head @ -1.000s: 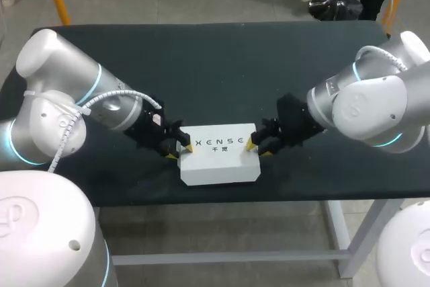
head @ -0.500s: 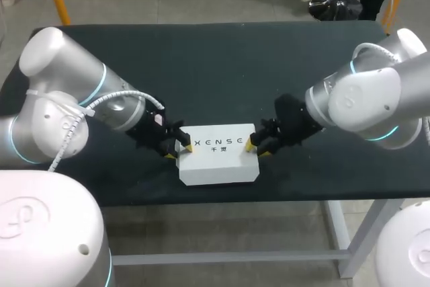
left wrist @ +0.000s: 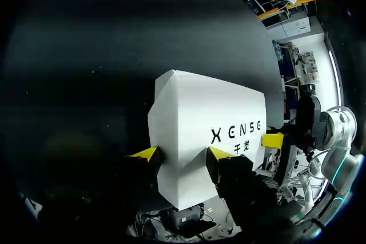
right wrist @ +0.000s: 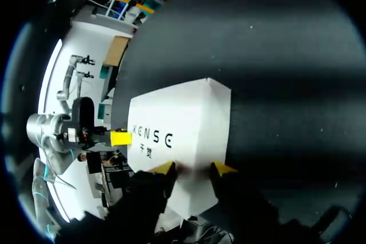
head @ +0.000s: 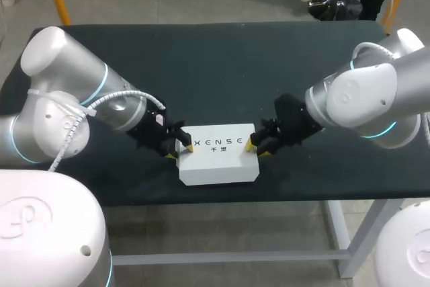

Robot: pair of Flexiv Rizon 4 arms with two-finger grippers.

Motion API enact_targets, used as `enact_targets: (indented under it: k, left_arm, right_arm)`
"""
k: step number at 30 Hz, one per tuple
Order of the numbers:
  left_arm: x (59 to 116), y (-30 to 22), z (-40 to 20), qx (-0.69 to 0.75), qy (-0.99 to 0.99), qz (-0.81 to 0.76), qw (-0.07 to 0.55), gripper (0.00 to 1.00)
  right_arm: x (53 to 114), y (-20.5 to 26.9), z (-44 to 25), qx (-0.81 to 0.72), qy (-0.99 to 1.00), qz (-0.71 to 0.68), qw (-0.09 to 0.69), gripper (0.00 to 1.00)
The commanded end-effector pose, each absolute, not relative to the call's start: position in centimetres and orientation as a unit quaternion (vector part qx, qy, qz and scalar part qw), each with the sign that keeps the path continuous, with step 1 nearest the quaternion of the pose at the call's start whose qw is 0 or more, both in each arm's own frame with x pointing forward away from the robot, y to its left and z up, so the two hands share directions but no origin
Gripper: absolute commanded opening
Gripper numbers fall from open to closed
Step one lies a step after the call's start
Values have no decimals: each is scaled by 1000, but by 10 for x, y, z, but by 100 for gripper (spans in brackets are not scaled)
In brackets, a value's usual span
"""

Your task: Assemble the packaging by folding the flat box into shape, placing the metal phone stand inside, and closing the box properly

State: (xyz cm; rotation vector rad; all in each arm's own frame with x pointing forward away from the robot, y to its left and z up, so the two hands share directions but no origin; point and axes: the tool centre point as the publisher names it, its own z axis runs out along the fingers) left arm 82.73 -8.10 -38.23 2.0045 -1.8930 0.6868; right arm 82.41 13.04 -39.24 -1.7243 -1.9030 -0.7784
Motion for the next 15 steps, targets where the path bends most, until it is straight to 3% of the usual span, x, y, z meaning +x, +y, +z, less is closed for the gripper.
enact_targets:
  k: [1,5,15]
  left_arm:
    - [827,-86,-385,699,-659,238,148,54]
    - [827,-86,-385,699,-659,238,148,51]
    - [829,-91,-384,691,-666,237,149,59]
  right_arm:
    - [824,136,-395,-624,-691,-284,230,43]
    - [824,136,-395,-624,-691,-284,230,40]
    - [824,140,-396,-620,-694,-283,233,45]
